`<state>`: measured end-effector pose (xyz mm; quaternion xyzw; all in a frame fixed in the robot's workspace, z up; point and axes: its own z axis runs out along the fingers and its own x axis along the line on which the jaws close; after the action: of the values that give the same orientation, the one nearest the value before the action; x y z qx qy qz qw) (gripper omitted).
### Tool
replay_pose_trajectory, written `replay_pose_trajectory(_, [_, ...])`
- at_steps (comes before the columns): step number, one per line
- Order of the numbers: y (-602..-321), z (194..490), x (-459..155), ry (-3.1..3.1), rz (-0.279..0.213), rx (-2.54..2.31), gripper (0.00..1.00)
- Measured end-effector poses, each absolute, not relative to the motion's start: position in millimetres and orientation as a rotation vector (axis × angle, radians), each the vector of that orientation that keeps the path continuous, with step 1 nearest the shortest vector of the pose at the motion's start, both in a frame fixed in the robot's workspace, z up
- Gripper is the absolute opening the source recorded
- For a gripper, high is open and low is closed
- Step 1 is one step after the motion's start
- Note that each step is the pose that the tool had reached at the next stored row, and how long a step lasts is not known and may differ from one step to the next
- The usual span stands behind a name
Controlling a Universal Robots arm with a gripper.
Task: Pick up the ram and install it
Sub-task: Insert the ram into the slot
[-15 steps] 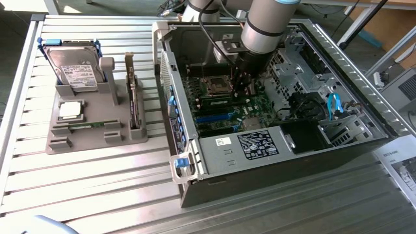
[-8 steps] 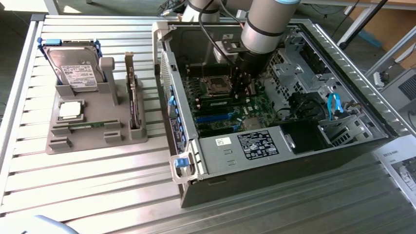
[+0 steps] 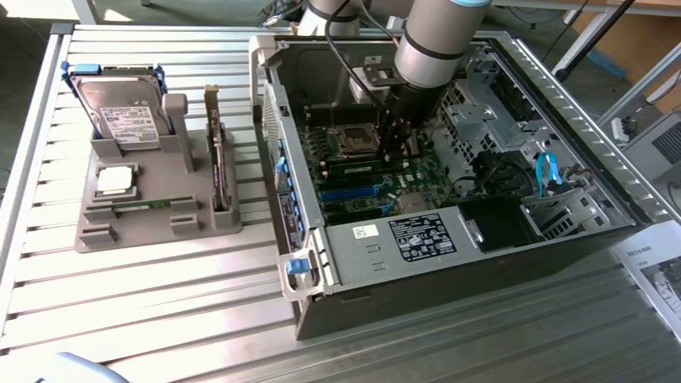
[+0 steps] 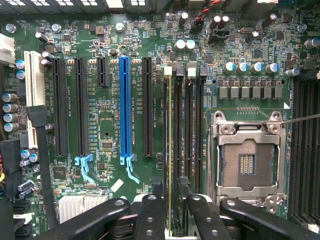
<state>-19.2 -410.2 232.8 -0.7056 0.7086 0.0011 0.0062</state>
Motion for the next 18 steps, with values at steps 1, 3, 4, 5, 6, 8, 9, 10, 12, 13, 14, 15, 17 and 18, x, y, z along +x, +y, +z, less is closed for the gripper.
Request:
replay_pose_trajectory(1, [-410.2,233.8,-19.2,2.217,0.003,-2.208,0.25])
replay_pose_trajectory(3, [-410.2,236.0,-19.2,2.217,0.004,-2.208,0.25])
replay_pose_trajectory(4, [-410.2,237.2,-19.2,2.217,0.003,-2.208,0.25])
replay_pose_trajectory(5, [-410.2,238.3,-19.2,2.217,0.004,-2.208,0.25])
replay_pose_trajectory(6, [-410.1,239.4,-19.2,2.217,0.004,-2.208,0.25])
replay_pose_trajectory(8, [-410.0,241.5,-19.2,2.217,0.004,-2.208,0.25])
replay_pose_trajectory(9, [-410.0,242.6,-19.2,2.217,0.003,-2.208,0.25])
replay_pose_trajectory(10, [-410.0,243.8,-19.2,2.217,0.004,-2.208,0.25])
replay_pose_trajectory(12, [-409.9,246.9,-19.2,2.217,0.004,-2.208,0.25])
replay_pose_trajectory(13, [-409.9,248.5,-19.2,2.217,0.003,-2.208,0.25])
replay_pose_trajectory(14, [-409.9,250.3,-19.2,2.217,0.003,-2.208,0.25])
replay_pose_trajectory(15, [-409.8,252.2,-19.2,2.217,0.003,-2.208,0.25])
replay_pose_trajectory(17, [-409.8,255.6,-19.2,2.217,0.003,-2.208,0.25])
replay_pose_trajectory(18, [-409.8,257.1,-19.2,2.217,0.004,-2.208,0.25])
